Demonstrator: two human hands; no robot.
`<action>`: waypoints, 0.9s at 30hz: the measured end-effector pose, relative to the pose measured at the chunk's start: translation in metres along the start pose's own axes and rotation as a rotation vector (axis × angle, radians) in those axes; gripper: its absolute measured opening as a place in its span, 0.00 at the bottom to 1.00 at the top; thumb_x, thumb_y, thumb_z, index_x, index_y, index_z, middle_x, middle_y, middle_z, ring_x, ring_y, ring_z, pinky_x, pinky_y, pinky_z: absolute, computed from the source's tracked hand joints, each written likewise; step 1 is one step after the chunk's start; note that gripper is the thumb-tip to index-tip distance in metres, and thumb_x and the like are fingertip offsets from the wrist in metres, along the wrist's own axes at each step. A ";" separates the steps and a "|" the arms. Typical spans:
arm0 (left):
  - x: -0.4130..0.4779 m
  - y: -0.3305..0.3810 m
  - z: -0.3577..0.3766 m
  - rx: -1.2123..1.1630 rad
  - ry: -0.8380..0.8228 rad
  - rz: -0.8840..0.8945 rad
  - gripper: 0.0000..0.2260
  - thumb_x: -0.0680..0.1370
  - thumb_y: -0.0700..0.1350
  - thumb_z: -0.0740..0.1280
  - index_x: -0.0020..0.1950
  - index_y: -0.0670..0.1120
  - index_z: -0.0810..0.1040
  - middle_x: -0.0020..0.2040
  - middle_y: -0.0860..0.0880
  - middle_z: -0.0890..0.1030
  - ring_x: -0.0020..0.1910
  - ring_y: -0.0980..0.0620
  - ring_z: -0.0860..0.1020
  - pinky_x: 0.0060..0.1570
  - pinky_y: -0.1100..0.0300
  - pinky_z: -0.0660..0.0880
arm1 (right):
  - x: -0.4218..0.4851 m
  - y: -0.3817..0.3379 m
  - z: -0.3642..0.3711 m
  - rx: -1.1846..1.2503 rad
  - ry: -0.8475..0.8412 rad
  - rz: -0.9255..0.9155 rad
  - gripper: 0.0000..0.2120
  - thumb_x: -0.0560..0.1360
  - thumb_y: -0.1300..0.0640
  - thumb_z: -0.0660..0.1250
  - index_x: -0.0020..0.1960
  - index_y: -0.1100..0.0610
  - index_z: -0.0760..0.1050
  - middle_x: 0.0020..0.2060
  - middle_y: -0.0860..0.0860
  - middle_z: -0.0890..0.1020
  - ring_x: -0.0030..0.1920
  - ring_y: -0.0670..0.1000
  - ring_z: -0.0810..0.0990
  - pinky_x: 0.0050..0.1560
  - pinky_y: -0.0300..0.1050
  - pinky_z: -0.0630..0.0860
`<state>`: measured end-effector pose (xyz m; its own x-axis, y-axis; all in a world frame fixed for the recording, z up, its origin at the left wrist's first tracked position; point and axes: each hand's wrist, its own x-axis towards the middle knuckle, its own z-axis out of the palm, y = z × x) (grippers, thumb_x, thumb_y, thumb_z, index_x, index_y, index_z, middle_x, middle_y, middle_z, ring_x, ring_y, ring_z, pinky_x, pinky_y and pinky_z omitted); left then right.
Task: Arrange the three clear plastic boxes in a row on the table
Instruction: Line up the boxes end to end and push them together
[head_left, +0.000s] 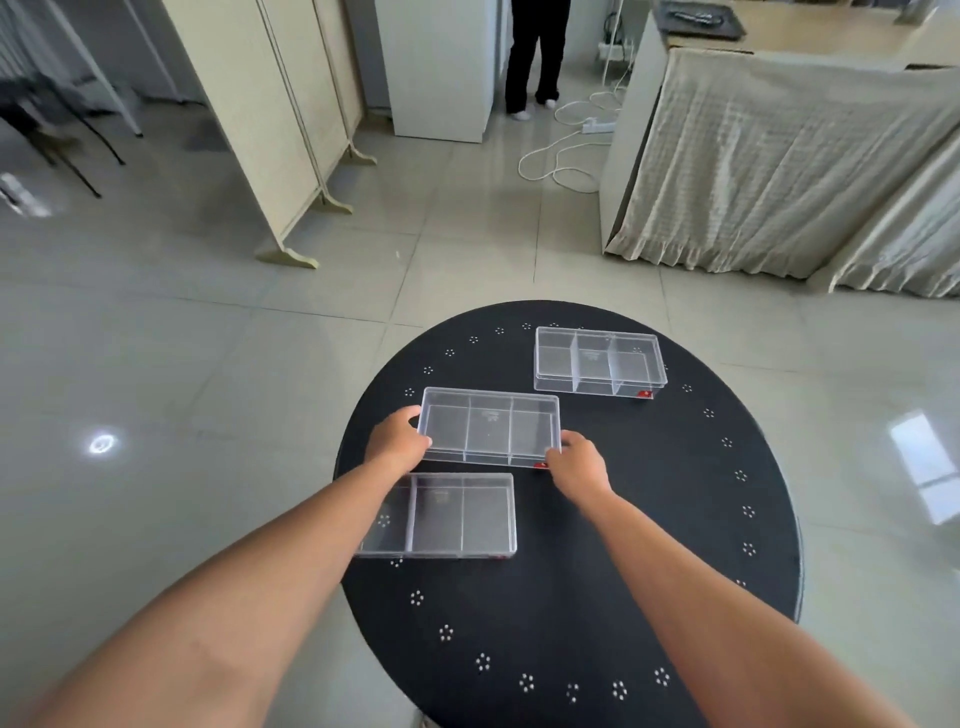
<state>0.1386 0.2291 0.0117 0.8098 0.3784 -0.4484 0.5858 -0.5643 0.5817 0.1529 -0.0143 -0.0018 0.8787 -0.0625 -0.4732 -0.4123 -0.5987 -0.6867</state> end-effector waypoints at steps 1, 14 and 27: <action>0.001 -0.006 -0.005 -0.005 0.002 -0.004 0.26 0.74 0.41 0.67 0.73 0.51 0.70 0.64 0.46 0.80 0.58 0.46 0.79 0.51 0.58 0.73 | -0.001 -0.004 0.006 -0.006 -0.006 -0.004 0.18 0.75 0.62 0.58 0.62 0.56 0.77 0.35 0.43 0.78 0.36 0.45 0.75 0.31 0.39 0.67; 0.009 -0.056 -0.044 -0.066 0.004 -0.023 0.27 0.74 0.42 0.68 0.73 0.52 0.71 0.58 0.47 0.81 0.57 0.46 0.79 0.55 0.57 0.73 | -0.018 -0.036 0.050 -0.075 -0.014 -0.057 0.15 0.76 0.62 0.58 0.56 0.56 0.80 0.36 0.46 0.80 0.33 0.46 0.76 0.30 0.39 0.67; 0.012 -0.061 -0.052 -0.051 -0.002 -0.031 0.32 0.74 0.44 0.69 0.77 0.50 0.64 0.68 0.44 0.74 0.66 0.44 0.75 0.60 0.53 0.72 | -0.015 -0.044 0.060 -0.055 0.039 0.021 0.19 0.76 0.60 0.59 0.65 0.56 0.77 0.48 0.51 0.83 0.42 0.51 0.79 0.39 0.42 0.72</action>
<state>0.1141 0.3060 0.0063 0.7912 0.3933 -0.4683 0.6115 -0.5142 0.6014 0.1433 0.0605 0.0021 0.8793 -0.1062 -0.4642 -0.4178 -0.6399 -0.6450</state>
